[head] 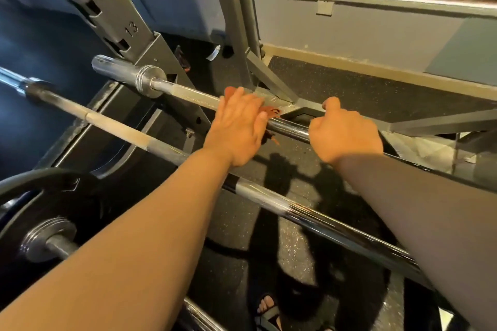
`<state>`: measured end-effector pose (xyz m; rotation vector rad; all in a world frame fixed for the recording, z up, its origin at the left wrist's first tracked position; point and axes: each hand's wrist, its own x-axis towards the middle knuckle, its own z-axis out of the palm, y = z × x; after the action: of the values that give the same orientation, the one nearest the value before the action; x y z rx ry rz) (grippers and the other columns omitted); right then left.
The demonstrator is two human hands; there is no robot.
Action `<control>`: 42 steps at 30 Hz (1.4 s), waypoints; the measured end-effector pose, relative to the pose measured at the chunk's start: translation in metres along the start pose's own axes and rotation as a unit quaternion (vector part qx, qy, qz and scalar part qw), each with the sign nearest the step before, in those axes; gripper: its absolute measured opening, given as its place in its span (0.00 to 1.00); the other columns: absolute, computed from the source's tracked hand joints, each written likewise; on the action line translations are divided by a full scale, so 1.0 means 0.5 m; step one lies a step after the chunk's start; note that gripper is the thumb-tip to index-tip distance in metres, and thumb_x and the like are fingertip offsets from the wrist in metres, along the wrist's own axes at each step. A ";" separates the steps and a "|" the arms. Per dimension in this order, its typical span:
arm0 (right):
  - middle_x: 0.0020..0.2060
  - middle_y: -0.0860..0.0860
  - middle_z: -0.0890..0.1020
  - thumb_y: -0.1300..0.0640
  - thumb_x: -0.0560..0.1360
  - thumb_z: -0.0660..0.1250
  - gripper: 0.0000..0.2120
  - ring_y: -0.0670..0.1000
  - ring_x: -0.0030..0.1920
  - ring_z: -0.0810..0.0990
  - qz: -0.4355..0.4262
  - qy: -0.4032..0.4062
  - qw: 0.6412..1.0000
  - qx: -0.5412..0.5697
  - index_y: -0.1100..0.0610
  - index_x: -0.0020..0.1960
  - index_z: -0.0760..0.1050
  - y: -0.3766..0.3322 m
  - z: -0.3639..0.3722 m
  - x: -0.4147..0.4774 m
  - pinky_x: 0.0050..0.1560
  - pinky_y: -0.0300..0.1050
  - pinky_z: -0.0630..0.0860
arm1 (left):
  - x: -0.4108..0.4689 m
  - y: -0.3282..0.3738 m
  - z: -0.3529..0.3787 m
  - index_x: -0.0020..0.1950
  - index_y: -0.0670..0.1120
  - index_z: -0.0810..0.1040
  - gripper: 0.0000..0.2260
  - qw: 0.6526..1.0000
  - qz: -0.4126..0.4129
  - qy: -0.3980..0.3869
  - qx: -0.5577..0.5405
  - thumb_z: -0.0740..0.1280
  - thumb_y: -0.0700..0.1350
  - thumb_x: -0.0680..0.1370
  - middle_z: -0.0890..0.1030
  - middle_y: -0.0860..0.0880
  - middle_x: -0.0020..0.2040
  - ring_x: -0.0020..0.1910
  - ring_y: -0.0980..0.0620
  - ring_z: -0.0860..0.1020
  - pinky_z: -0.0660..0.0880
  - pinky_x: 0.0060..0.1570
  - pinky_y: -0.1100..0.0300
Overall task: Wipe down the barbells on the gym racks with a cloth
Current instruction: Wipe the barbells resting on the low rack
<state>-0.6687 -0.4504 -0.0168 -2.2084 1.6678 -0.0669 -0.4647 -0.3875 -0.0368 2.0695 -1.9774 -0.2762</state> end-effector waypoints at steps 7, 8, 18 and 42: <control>0.42 0.53 0.76 0.50 0.83 0.50 0.19 0.56 0.48 0.78 0.005 -0.022 1.000 -0.002 0.51 0.72 0.64 -0.006 0.000 0.006 0.57 0.61 0.76 | 0.020 0.085 0.021 0.75 0.46 0.68 0.20 0.991 -0.135 0.003 -0.013 0.50 0.52 0.86 0.64 0.47 0.76 0.80 0.43 0.49 0.44 0.78 0.37; 0.43 0.53 0.77 0.50 0.83 0.51 0.18 0.56 0.49 0.78 0.009 -0.025 1.000 0.000 0.51 0.71 0.65 -0.006 0.000 0.007 0.57 0.61 0.76 | 0.013 0.112 0.028 0.76 0.47 0.66 0.21 0.993 -0.114 -0.006 -0.019 0.50 0.52 0.86 0.62 0.48 0.78 0.81 0.45 0.46 0.40 0.78 0.38; 0.40 0.53 0.75 0.49 0.83 0.49 0.16 0.56 0.45 0.76 0.001 -0.030 0.999 -0.017 0.52 0.67 0.66 -0.005 -0.002 0.005 0.54 0.58 0.75 | 0.012 0.001 -0.002 0.73 0.48 0.70 0.19 0.997 -0.061 0.036 -0.015 0.49 0.50 0.85 0.70 0.48 0.74 0.79 0.49 0.57 0.45 0.80 0.43; 0.40 0.53 0.76 0.48 0.82 0.50 0.12 0.55 0.43 0.77 0.014 -0.020 1.000 -0.021 0.50 0.59 0.68 -0.003 0.016 0.016 0.51 0.58 0.78 | -0.071 0.045 0.001 0.83 0.44 0.42 0.28 0.997 -0.002 -0.074 0.005 0.44 0.55 0.86 0.40 0.46 0.83 0.81 0.47 0.36 0.38 0.80 0.50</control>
<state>-0.6628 -0.4556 -0.0252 -2.2017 1.6923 0.0181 -0.4882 -0.3528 -0.0317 2.1165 -2.0616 -0.4323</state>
